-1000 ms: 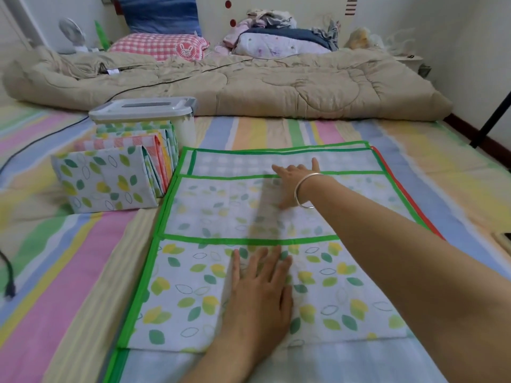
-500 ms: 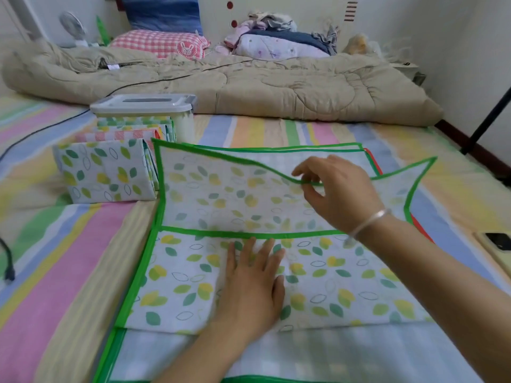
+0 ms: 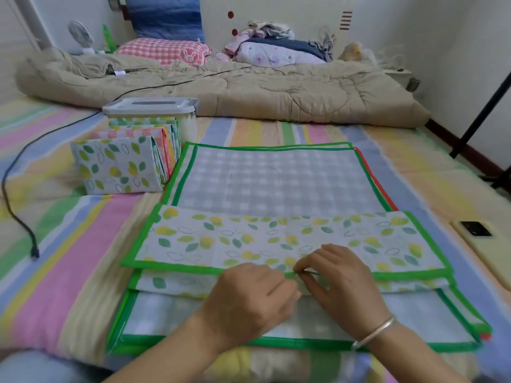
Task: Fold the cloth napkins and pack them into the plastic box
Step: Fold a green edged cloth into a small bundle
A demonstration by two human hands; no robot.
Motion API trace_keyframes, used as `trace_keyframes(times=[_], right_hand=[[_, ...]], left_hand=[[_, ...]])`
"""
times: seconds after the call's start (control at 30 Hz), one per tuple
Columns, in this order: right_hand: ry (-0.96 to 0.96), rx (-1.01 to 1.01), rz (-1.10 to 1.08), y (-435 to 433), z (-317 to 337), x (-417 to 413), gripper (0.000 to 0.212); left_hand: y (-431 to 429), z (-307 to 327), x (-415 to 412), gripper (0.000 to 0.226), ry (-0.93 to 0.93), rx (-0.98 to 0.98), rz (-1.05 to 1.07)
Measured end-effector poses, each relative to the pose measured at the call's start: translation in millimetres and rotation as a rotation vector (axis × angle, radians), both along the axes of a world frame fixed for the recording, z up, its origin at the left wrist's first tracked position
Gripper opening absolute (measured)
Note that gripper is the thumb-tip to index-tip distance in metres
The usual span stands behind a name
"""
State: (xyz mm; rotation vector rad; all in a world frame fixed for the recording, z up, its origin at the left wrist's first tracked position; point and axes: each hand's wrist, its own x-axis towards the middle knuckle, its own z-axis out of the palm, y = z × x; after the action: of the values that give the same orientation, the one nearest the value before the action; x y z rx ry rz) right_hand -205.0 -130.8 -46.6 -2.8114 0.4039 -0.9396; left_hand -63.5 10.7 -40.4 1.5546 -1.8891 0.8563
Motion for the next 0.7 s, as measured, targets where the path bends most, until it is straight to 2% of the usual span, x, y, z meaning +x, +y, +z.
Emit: trace_keyframes(times=[0.1,0.2,0.27,0.4,0.5,0.7], right_hand=[[0.051,-0.016,0.025,4.6,-10.3,-6.1,0.002],[0.091,-0.014,0.043,6.6,-14.8,-10.6,0.006],[0.103,-0.009,0.061,8.3,-16.0,-13.0,0.005],[0.123,0.022,0.047,11.0,-21.3,-20.4,0.022],[0.083,0.021,0.031,13.6,-25.6,-23.3,0.018],[0.067,-0.024,0.036,19.8,-24.0,-22.1,0.025]], left_hand=[[16.6,-10.2,25.2,0.017,0.124,0.144,0.037],[28.8,-29.2,45.0,0.033,0.260,0.324,0.061],[33.9,-35.8,48.0,0.037,0.300,0.397,0.062],[37.2,-38.6,46.7,0.032,0.348,0.410,0.059],[35.9,-39.0,44.1,0.028,0.373,0.371,0.041],[32.6,-34.6,42.2,0.026,0.395,0.362,0.055]])
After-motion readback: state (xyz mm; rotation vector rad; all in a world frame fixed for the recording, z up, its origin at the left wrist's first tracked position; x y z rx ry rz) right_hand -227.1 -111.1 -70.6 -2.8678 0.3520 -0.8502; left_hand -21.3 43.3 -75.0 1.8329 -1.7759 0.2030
